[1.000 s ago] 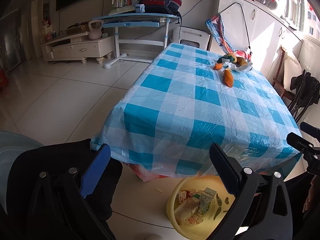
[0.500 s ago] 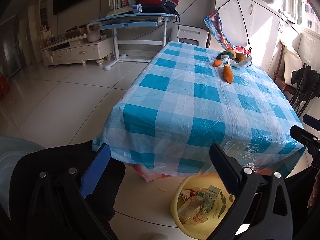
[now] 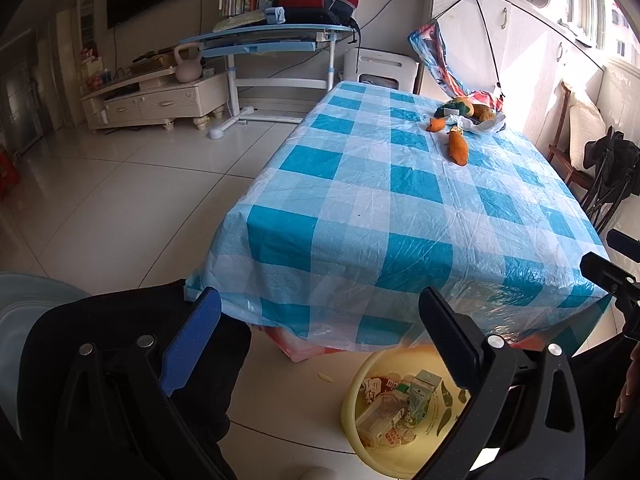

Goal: Collect trash

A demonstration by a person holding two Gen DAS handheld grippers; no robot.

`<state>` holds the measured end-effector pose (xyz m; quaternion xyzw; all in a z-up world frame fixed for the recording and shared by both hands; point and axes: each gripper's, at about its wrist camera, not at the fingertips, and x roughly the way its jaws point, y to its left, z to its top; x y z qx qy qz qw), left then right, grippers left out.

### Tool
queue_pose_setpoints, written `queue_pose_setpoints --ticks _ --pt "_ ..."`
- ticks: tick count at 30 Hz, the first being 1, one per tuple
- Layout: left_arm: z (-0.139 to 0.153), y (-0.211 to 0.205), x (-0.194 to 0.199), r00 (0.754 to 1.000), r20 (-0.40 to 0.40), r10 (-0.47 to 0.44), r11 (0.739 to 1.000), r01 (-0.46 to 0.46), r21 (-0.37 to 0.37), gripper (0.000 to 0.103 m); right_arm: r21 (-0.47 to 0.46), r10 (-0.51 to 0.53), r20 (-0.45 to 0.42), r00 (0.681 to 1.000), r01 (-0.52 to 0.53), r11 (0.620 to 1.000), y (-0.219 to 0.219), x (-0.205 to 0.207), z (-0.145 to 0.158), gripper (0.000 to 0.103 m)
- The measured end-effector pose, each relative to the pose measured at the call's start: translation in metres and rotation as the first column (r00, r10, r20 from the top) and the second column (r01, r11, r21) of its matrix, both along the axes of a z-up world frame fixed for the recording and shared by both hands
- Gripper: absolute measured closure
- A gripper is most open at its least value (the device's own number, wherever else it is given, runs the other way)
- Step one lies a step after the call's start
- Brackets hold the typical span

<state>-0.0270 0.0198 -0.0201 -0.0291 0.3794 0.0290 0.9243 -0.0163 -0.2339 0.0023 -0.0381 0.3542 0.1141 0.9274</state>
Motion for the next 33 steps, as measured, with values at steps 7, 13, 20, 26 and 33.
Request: queue_pose_setpoints --ticks 7,13,20,26,33 --pt "-0.0008 0.0011 -0.0001 1.000 0.002 0.002 1.000 -0.002 0.000 0.007 0.006 -0.005 0.011 1.000 0.005 1.000 -0.0024 -0.0009 0.0020 0.009" --pt "-0.0014 0.0025 -0.0003 1.000 0.002 0.003 1.000 -0.003 0.000 0.007 0.008 -0.005 0.021 1.000 0.005 1.000 -0.0029 -0.0016 0.0037 0.009" --pt "-0.0006 0.0045 -0.0003 1.000 0.006 0.012 1.000 -0.012 0.000 0.007 0.010 -0.005 0.026 1.000 0.005 1.000 -0.0031 -0.0030 0.0045 0.009" --pt "0.0014 0.0049 -0.0007 1.000 0.011 0.016 1.000 -0.016 0.001 0.007 0.013 -0.006 0.031 0.999 0.006 1.000 -0.0033 -0.0029 0.0054 0.009" --pt "0.0046 0.0059 -0.0016 0.999 0.021 0.032 0.999 -0.032 -0.002 0.007 0.013 -0.004 0.035 0.999 0.004 1.000 -0.0025 -0.0032 0.0063 0.009"
